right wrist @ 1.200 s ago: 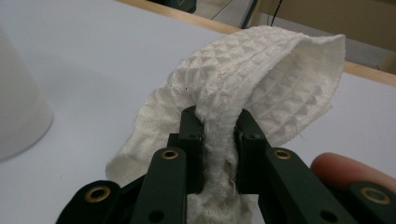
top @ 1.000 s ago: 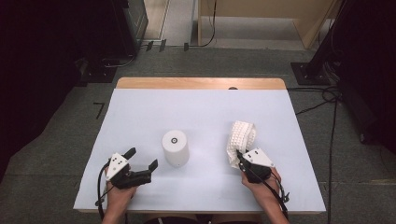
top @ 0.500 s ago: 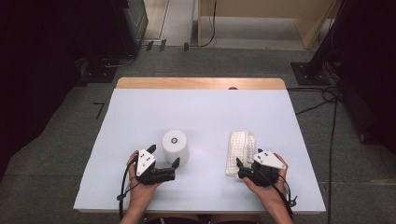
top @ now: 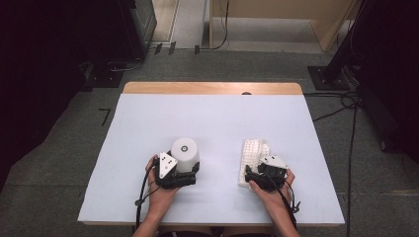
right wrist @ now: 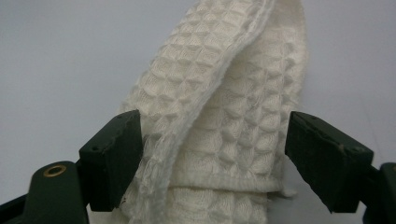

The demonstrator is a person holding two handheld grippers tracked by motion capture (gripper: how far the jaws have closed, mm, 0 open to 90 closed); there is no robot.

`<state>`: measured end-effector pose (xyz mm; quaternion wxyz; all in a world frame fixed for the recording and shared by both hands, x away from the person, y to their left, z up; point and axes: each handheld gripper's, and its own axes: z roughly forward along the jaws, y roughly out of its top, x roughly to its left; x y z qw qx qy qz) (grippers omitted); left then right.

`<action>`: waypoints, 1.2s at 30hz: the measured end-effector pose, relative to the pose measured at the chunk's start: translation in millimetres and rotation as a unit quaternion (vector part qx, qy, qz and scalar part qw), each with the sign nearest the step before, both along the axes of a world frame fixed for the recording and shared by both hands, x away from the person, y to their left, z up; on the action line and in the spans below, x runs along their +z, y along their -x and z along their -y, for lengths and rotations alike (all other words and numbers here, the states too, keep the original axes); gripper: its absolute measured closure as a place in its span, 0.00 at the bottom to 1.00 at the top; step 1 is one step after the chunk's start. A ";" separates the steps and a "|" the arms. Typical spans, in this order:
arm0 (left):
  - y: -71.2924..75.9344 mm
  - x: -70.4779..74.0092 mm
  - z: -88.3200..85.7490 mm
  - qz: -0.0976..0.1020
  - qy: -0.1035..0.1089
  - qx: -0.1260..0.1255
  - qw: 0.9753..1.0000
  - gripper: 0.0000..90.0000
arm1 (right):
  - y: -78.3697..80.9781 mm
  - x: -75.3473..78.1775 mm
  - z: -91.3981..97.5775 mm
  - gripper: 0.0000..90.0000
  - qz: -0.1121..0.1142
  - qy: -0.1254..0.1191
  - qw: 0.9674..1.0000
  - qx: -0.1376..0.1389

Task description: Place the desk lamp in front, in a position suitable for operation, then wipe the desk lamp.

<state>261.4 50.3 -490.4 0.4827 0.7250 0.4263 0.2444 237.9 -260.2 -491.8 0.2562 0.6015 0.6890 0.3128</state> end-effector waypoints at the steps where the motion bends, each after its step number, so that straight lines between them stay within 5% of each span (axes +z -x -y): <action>1: -1.9 0.0 0.0 -0.005 -0.002 -0.002 1.000 0.00 | 0.3 -0.4 0.9 0.21 0.000 0.000 1.000 0.002; 3: -3.8 0.1 0.6 -0.002 -0.004 -0.008 1.000 0.02 | 0.6 -1.2 2.0 0.24 -0.008 -0.009 1.000 0.008; 8: -4.2 2.2 3.5 -0.004 -0.012 -0.008 1.000 0.08 | 1.3 -2.3 -3.7 0.33 -0.012 0.014 1.000 0.019; 16: 1.3 7.6 -3.4 -0.003 -0.005 -0.037 0.999 0.10 | 8.3 -2.1 -4.7 0.82 0.004 -0.013 0.998 0.057; 21: 8.6 12.9 -4.1 0.010 -0.009 -0.057 0.998 0.10 | 11.0 -1.0 -2.7 0.85 0.014 -0.026 0.998 0.064; 27: 15.7 15.6 -0.1 0.021 -0.016 -0.083 0.996 0.10 | 17.2 7.6 -1.9 0.85 0.051 -0.042 0.995 0.076; 33: 19.0 16.5 4.1 0.017 -0.002 -0.105 0.994 0.10 | 21.5 35.1 -4.5 0.84 0.093 -0.060 0.987 0.116; 34: 19.9 17.0 5.8 0.019 0.001 -0.111 0.994 0.10 | 21.9 47.5 -8.8 0.84 0.108 -0.052 0.984 0.134; 36: 20.3 17.2 6.3 0.022 -0.005 -0.112 0.993 0.10 | 21.8 53.4 -11.2 0.84 0.118 -0.046 0.982 0.140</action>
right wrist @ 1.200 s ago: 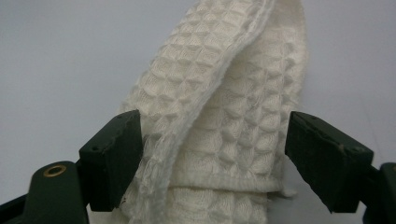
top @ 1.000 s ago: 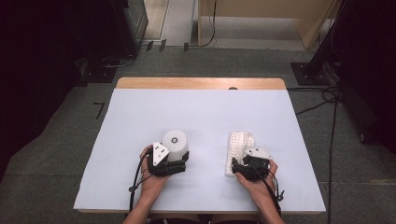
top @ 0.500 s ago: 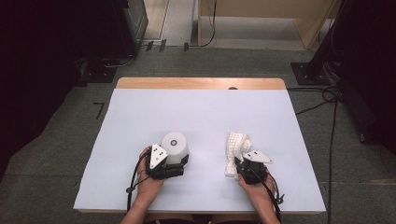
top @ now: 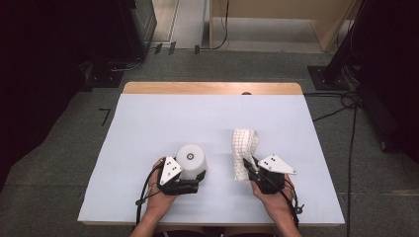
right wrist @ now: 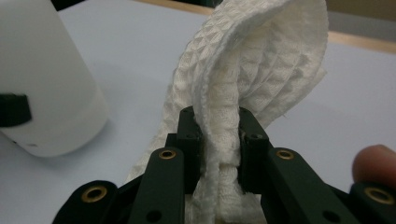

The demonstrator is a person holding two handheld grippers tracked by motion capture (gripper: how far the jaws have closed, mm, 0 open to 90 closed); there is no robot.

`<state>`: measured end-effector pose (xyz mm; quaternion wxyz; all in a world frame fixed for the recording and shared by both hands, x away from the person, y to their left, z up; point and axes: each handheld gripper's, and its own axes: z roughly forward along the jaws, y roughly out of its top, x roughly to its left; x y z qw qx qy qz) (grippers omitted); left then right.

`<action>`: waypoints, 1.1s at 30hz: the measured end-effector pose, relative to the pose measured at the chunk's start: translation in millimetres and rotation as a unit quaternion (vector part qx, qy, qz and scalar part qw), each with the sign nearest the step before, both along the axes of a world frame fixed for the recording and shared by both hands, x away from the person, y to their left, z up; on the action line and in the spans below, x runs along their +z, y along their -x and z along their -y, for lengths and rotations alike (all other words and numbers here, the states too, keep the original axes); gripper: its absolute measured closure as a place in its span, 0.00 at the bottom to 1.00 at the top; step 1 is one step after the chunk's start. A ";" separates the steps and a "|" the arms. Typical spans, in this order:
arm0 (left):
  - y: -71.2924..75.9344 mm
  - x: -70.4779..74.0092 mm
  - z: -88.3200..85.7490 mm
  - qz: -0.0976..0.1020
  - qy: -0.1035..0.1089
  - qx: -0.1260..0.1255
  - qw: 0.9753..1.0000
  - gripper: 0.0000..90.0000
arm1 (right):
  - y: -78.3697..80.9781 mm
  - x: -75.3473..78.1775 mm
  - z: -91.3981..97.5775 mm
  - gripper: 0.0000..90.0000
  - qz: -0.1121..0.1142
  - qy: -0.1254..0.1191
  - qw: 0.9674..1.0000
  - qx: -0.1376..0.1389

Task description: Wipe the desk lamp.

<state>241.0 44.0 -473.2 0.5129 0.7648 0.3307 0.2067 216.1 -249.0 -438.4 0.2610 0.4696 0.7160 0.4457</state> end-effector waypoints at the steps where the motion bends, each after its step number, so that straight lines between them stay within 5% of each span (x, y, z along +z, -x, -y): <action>1: 0.3 0.0 0.8 -0.001 0.001 0.000 1.000 0.10 | 0.0 6.1 -2.2 0.84 0.006 -0.002 1.000 0.004; 9: 3.9 2.5 11.4 0.010 -0.034 -0.014 0.999 0.10 | 2.1 53.2 -33.9 0.83 0.045 -0.042 0.996 0.059; 16: 13.3 0.3 26.0 0.030 -0.077 -0.039 0.996 0.10 | 9.5 52.8 -52.7 0.82 0.023 -0.054 0.992 0.107; 19: 15.9 2.9 29.1 0.032 -0.073 -0.046 0.996 0.10 | 11.2 49.8 -61.9 0.82 0.005 -0.045 0.990 0.131; 20: 16.8 3.0 29.9 0.036 -0.083 -0.045 0.995 0.10 | 13.6 46.9 -66.6 0.82 0.011 -0.022 0.992 0.125; 22: 17.2 3.2 29.4 0.034 -0.080 -0.048 0.995 0.10 | 13.1 47.1 -65.7 0.82 0.009 -0.016 0.993 0.121; 33: 18.1 6.5 30.0 0.035 -0.086 -0.066 0.994 0.10 | 5.5 41.1 -50.2 0.83 -0.016 -0.036 0.994 0.100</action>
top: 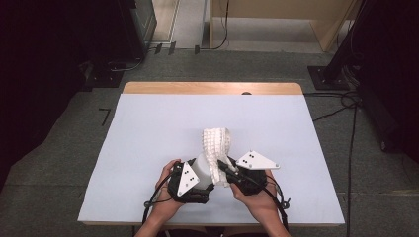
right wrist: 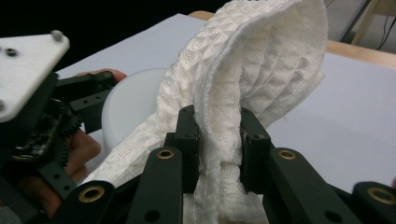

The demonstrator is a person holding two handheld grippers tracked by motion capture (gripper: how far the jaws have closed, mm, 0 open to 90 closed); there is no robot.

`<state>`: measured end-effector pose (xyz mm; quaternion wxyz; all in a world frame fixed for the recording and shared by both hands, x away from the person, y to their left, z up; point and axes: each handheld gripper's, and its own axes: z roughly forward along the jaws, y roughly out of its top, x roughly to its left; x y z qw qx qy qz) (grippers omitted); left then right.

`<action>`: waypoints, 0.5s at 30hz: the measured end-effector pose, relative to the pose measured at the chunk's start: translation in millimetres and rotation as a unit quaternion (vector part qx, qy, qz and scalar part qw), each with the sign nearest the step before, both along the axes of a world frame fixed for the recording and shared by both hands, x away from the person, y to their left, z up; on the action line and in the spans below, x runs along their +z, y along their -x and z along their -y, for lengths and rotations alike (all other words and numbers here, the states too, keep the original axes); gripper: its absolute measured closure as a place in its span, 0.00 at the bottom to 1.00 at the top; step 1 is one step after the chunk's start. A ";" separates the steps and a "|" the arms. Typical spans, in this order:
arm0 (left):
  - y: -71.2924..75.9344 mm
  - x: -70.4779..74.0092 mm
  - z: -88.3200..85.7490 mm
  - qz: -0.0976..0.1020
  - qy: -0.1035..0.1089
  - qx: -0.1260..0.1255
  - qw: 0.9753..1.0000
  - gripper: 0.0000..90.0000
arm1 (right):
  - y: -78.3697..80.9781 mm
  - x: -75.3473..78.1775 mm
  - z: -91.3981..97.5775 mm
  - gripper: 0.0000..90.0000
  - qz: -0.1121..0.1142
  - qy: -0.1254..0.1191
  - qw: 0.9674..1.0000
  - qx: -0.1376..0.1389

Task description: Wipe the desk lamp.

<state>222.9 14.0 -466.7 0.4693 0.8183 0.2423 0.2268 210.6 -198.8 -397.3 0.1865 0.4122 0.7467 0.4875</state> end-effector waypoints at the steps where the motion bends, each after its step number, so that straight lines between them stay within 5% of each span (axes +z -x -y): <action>1: 0.0 -0.5 0.2 0.000 -0.002 -0.001 1.000 0.10 | -1.7 -2.2 1.4 0.83 -0.004 0.001 1.000 -0.003; 8: -1.4 -4.7 5.0 -0.004 -0.003 -0.008 1.000 0.10 | -11.9 -8.9 11.8 0.84 -0.038 -0.016 0.999 -0.005; 12: 3.3 -5.0 10.5 0.015 -0.019 -0.012 1.000 0.10 | -3.9 0.7 2.7 0.84 -0.022 -0.032 0.999 0.024; 15: 2.2 -4.7 7.6 0.008 -0.017 -0.015 1.000 0.10 | -3.2 1.7 -0.8 0.83 -0.016 -0.024 0.999 0.028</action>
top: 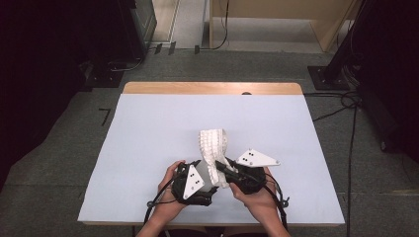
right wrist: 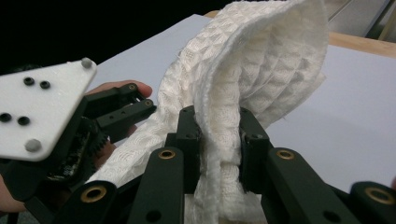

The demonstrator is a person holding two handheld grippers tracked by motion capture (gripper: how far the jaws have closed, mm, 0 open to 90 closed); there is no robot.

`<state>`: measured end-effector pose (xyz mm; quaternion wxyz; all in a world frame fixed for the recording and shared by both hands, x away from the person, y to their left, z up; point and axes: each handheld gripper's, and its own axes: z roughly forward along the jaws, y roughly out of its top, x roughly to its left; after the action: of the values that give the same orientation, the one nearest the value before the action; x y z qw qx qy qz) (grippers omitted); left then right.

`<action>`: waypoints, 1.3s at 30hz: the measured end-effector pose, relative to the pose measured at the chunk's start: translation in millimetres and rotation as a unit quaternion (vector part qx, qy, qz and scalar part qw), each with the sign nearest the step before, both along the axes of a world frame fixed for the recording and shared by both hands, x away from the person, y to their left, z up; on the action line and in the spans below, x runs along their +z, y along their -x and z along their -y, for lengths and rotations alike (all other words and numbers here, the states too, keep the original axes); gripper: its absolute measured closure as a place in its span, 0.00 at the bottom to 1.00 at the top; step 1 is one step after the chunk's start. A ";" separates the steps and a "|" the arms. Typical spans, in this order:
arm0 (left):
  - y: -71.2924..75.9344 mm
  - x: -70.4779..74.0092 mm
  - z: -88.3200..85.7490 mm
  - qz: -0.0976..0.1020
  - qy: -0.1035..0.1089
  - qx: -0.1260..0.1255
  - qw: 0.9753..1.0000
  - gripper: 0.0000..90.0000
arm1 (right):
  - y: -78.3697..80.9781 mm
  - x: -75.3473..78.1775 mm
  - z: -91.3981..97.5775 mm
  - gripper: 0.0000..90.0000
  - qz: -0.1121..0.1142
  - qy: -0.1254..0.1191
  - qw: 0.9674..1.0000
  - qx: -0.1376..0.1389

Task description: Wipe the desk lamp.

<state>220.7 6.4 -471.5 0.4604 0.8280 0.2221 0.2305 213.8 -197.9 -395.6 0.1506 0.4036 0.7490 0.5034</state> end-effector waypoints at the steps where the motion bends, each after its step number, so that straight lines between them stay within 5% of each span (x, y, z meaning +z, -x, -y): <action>1: -0.9 0.1 -1.1 -0.005 0.004 0.001 1.000 0.10 | -2.1 -2.0 1.9 0.83 -0.003 0.003 1.000 -0.002; 3: -2.0 -0.4 -2.0 -0.007 0.009 0.000 1.000 0.10 | -7.2 -8.3 8.5 0.84 -0.009 0.020 1.000 -0.022; 5: -2.1 -0.4 -1.7 -0.006 0.008 -0.002 1.000 0.10 | -10.3 -12.1 17.6 0.84 -0.033 0.004 0.999 -0.031; 8: -2.8 -0.1 -3.1 -0.012 0.011 -0.004 1.000 0.10 | 2.8 -3.9 7.2 0.84 -0.016 -0.012 1.000 -0.002; 13: -1.5 -0.1 -3.2 -0.008 0.007 -0.003 1.000 0.10 | 2.6 -0.6 -4.2 0.83 0.005 -0.008 1.000 0.002; 17: -2.3 -0.1 -3.5 -0.009 0.008 -0.003 1.000 0.10 | -13.6 -16.9 10.7 0.83 -0.022 -0.030 0.999 -0.039; 18: -2.7 -0.3 -3.5 -0.011 0.011 -0.004 1.000 0.10 | -13.6 -17.3 15.2 0.83 -0.029 -0.013 0.998 -0.050; 21: -3.5 -0.1 -4.0 -0.013 0.012 -0.004 1.000 0.10 | -10.0 -13.9 16.0 0.84 -0.034 -0.007 0.999 -0.042; 22: -2.5 -0.3 -3.3 -0.009 0.010 -0.005 1.000 0.10 | -5.6 -10.3 11.5 0.84 -0.026 -0.027 0.999 -0.014; 24: -1.3 -0.2 -3.1 -0.004 0.006 -0.008 1.000 0.10 | -3.4 -8.4 7.8 0.84 -0.020 -0.036 0.999 0.000; 29: -0.7 -1.1 -2.5 -0.005 0.015 -0.006 1.000 0.10 | -4.6 -6.3 3.3 0.84 -0.022 -0.043 0.999 0.003; 31: -2.1 -1.3 -1.7 -0.006 0.020 -0.003 1.000 0.10 | -7.6 -8.2 8.7 0.84 -0.021 -0.020 0.999 -0.022; 34: -8.7 -1.5 -5.3 -0.002 0.042 0.023 0.999 0.10 | -12.4 -11.3 22.9 0.84 -0.024 -0.019 0.998 -0.053; 36: -17.4 -4.3 -15.5 -0.005 0.086 0.052 0.995 0.09 | -18.2 -21.0 36.8 0.84 -0.007 0.013 0.997 -0.079; 39: -23.5 -8.3 -22.4 -0.011 0.103 0.077 0.992 0.09 | -23.3 -35.8 41.2 0.83 -0.010 0.048 0.995 -0.084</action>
<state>244.2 28.9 -479.8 0.5215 0.7594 0.3123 0.2321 237.1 -239.2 -431.4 0.2036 0.4624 0.7374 0.4482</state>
